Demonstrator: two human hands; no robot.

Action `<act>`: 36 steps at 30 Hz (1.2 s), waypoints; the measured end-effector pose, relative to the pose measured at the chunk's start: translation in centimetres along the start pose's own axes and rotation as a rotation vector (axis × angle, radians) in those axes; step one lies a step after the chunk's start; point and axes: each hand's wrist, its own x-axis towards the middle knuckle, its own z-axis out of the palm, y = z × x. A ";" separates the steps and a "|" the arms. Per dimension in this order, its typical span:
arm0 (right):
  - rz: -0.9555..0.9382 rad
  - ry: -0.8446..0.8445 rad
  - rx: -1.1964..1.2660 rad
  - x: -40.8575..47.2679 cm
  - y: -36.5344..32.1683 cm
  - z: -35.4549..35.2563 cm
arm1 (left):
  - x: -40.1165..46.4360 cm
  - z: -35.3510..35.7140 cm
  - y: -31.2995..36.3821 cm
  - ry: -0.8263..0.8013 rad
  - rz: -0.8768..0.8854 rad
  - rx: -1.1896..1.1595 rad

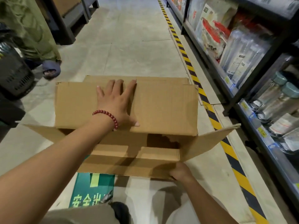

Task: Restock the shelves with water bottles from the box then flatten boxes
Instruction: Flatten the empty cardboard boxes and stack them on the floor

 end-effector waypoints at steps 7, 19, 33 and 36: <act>-0.106 -0.142 -0.123 -0.9 -0.6 -0.2 | -0.1 0.4 0.4 0.271 -0.019 0.065; -0.180 0.279 0.201 0.0 -1.0 -1.2 | 0.6 1.5 -1.3 0.671 0.116 0.092; -0.413 0.949 0.161 -4.0 -3.7 -12.2 | -2.3 5.3 -6.0 0.204 0.137 0.085; -0.399 0.863 -0.153 -2.2 -5.1 -15.5 | -2.1 5.3 -7.3 0.172 0.005 0.081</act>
